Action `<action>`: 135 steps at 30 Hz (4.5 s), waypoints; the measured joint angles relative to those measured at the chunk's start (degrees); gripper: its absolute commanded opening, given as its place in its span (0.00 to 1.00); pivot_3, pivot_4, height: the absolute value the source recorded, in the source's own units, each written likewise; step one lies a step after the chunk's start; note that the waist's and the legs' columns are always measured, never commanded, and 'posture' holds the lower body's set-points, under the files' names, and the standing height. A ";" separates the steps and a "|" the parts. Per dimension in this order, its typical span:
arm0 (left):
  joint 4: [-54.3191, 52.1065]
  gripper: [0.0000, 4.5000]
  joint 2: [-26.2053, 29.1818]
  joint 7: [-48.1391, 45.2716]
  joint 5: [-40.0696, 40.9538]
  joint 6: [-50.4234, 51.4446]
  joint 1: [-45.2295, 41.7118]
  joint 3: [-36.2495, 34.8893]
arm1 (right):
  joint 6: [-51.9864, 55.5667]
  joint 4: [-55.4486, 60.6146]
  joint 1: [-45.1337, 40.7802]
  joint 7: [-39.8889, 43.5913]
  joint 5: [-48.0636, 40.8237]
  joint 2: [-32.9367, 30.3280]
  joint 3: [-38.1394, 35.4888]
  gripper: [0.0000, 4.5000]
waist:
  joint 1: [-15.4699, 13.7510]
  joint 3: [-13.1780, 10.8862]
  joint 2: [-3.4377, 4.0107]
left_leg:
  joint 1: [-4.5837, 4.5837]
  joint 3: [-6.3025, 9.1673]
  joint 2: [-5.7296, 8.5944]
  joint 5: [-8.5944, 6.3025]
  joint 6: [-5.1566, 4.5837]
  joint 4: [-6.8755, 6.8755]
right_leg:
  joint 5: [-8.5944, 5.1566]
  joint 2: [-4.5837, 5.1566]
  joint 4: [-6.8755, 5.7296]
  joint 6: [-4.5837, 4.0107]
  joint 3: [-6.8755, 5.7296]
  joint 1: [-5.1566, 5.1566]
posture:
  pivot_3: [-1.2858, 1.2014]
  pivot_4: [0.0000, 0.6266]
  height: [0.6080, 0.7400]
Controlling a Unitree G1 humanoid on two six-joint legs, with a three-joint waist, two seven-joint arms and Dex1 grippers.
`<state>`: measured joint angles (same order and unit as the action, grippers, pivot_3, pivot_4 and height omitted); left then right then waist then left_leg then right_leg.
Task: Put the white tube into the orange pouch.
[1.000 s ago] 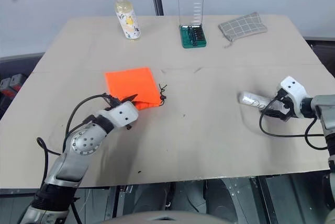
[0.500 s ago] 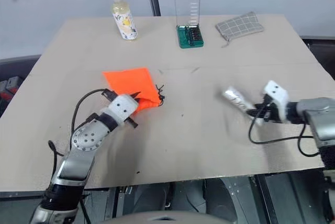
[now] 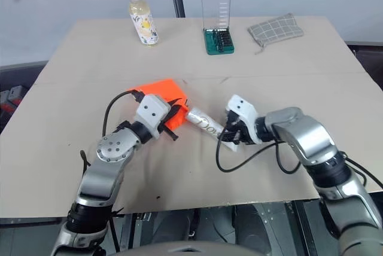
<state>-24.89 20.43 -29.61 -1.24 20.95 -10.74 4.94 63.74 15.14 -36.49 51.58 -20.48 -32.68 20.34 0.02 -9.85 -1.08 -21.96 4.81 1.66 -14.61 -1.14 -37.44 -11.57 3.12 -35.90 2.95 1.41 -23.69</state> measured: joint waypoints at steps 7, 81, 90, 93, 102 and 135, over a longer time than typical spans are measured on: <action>-3.38 0.00 1.20 -0.52 2.61 3.86 0.01 -0.44 | 0.05 -1.73 -2.88 -0.78 1.26 1.48 5.70 0.20 | 0.42 0.00 0.00 | 0.00 0.02 0.05 0.00 0.00 0.01 | 0.00 -0.01 0.00 0.00 -0.02 -0.01 | 0.52 0.24 1.00; -8.65 0.00 11.96 -6.76 38.12 20.24 9.96 -18.02 | 26.09 -19.36 -5.36 -21.28 -17.87 33.98 -12.52 0.20 | 2.12 -0.08 0.18 | -0.03 0.15 0.07 0.02 0.05 0.23 | 0.00 -0.04 -0.05 -0.03 -0.08 -0.15 | 0.52 0.24 1.00; -6.79 0.00 13.46 -5.61 35.97 16.51 10.54 -18.27 | 28.42 -20.93 -7.41 -28.54 -18.87 37.59 -25.33 0.20 | 2.18 -0.09 0.20 | -0.03 0.15 0.09 0.02 0.05 0.31 | 0.00 -0.06 -0.04 -0.03 -0.08 -0.19 | 0.52 0.24 1.00; -6.11 0.00 13.42 -5.01 35.65 15.72 9.94 -18.27 | 28.43 -20.41 -5.64 -33.03 -22.39 38.71 -27.74 0.20 | 2.22 -0.09 0.20 | -0.02 0.14 0.08 0.02 0.05 0.37 | -0.01 -0.05 -0.02 -0.04 -0.07 -0.19 | 0.52 0.24 1.00; -6.00 0.00 13.18 -4.42 35.89 15.52 9.82 -17.20 | 28.43 -20.69 -4.10 -46.40 -29.44 40.16 -35.90 0.20 | 2.23 -0.09 0.20 | -0.01 0.12 0.09 0.02 0.05 0.37 | -0.01 -0.04 -0.03 -0.03 -0.04 -0.19 | 0.52 0.24 1.00; -8.26 0.00 15.41 -9.79 32.63 10.45 12.06 -9.40 | 8.71 -41.24 -14.19 -46.99 -28.83 40.19 -31.38 0.87 | 2.44 -0.13 0.26 | -0.01 0.04 0.06 0.02 0.04 0.46 | -0.01 -0.14 0.02 -0.04 0.05 -0.23 | 0.52 0.24 1.00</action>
<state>-33.15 35.84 -39.40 31.39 31.40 1.32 -4.46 72.46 -26.10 -50.69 4.60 -49.32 7.51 -11.04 2.46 -9.98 -0.82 -21.97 4.84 1.72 -14.60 -1.10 -36.98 -11.58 2.99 -35.88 2.92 1.46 -23.92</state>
